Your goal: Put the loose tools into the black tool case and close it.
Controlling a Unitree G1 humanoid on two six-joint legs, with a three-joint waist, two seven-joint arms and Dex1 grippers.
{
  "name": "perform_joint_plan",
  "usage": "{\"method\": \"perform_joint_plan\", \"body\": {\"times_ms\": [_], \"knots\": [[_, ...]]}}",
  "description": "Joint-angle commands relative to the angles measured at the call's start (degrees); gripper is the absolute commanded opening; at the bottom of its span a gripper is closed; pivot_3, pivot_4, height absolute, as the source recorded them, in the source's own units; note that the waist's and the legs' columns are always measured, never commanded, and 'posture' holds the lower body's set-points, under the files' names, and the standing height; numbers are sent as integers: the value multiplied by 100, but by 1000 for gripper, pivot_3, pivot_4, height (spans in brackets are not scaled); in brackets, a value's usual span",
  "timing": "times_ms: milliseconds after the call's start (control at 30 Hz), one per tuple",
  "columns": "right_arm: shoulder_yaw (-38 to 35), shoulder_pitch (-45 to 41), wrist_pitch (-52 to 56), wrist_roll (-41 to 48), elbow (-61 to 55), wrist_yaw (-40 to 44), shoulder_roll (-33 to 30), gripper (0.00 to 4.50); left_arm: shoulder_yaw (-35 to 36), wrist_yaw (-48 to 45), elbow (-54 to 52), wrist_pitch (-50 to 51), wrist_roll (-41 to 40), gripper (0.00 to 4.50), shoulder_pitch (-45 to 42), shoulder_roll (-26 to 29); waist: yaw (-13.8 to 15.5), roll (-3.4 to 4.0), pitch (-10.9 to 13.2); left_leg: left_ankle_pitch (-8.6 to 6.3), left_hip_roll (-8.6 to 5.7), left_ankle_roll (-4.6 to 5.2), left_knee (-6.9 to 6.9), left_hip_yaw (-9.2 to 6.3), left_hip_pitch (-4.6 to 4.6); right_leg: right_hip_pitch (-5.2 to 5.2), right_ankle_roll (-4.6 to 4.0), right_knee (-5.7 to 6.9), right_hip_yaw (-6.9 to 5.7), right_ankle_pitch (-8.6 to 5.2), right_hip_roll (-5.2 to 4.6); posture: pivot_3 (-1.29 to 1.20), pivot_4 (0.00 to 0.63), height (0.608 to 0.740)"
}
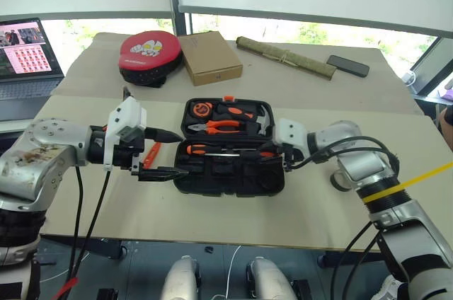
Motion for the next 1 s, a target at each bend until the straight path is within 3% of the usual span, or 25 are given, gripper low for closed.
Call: {"method": "perform_joint_plan", "body": {"times_ms": [33,67,133,233,367,433,567,900,1000], "knots": [[-39,-43,-26,-128,-91,-87,39,1060,-10,7,-68,-124,-11,4500,-146,-19,1,0,0,0,0,0,0,0,0,0,0,0,0,0,0,0,150,740],[-42,-39,-29,-141,-95,-74,50,1060,-18,7,-68,-129,-7,4500,-156,-24,3,0,0,0,0,0,0,0,0,0,0,0,0,0,0,0,150,740],[-66,-26,-13,-136,-139,-49,64,2063,-25,8,-74,-134,-1,4500,-162,-29,3,0,0,0,0,0,1,0,0,1,0,0,-1,0,0,0,150,740],[-235,-85,187,57,-371,-78,132,2825,-38,-13,-26,-148,21,4500,-204,-24,0,0,0,0,0,0,0,0,1,1,0,0,-1,0,0,0,150,740],[-440,-111,689,366,-725,-71,192,4290,-46,-39,33,-203,54,4500,-209,-6,-5,1,0,0,1,0,0,0,0,-1,0,2,-1,0,0,0,150,740],[-512,-118,916,482,-807,-129,260,4400,-74,-33,60,-239,71,4500,-216,-17,-2,1,0,0,1,0,-1,0,0,-1,0,2,-1,0,0,0,150,740],[-544,-148,1132,501,-743,-334,441,3442,-137,-31,85,-285,100,4500,-233,-46,-2,1,0,0,1,0,0,0,0,0,0,2,-1,0,0,0,150,740],[-305,-123,1019,204,-221,-670,851,27,-224,-136,249,-427,222,4500,-287,-45,-3,1,1,0,1,0,-1,1,0,-1,0,2,-2,0,0,0,150,740],[-122,-108,974,10,-155,-752,894,27,-235,-160,280,-472,248,4500,-280,-42,-1,1,1,0,1,0,-1,0,-1,-1,0,1,-2,0,0,0,150,740]]}}
